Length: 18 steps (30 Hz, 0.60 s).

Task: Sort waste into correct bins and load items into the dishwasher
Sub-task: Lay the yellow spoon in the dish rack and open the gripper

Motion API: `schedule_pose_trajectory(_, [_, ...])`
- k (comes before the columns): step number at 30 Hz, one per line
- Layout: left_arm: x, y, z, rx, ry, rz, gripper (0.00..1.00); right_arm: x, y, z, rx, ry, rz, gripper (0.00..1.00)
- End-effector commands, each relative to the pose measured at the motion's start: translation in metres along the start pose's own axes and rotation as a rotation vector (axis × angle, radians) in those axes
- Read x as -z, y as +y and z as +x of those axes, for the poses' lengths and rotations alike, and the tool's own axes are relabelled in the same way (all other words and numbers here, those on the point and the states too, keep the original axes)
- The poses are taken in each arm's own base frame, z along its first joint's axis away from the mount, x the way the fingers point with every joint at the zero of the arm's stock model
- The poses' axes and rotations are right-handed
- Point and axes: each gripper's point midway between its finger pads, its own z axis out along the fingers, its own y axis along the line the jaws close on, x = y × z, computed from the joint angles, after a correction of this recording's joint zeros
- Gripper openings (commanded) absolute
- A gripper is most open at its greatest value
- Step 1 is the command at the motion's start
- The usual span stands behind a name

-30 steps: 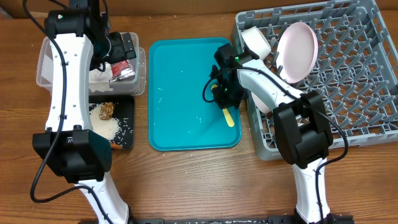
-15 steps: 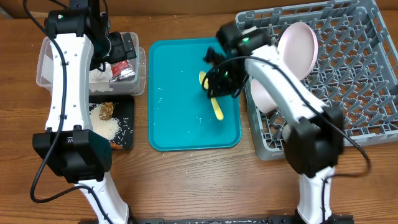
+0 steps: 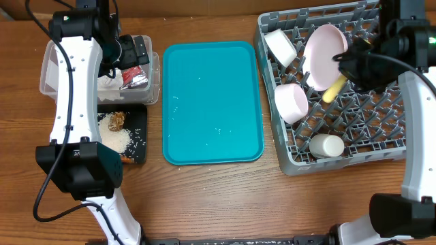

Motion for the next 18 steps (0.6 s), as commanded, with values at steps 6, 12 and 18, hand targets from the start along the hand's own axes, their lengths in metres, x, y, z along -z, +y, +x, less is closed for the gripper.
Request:
schedule_pose_trajectory(6, [0.012, -0.004, -0.006, 0.012, -0.040, 0.006, 1.00, -0.079, -0.057, 0.016, -0.709, 0.016, 0.223, 0.04])
schedule_pose_trajectory(12, [0.012, -0.004, -0.006, 0.012, -0.040, 0.006, 1.00, -0.116, -0.071, 0.025, -0.810, 0.004, 0.259, 0.07])
schedule_pose_trajectory(18, [0.012, -0.004, -0.006, 0.012, -0.040, 0.006, 1.00, -0.107, -0.050, 0.006, -0.627, -0.008, 0.152, 0.30])
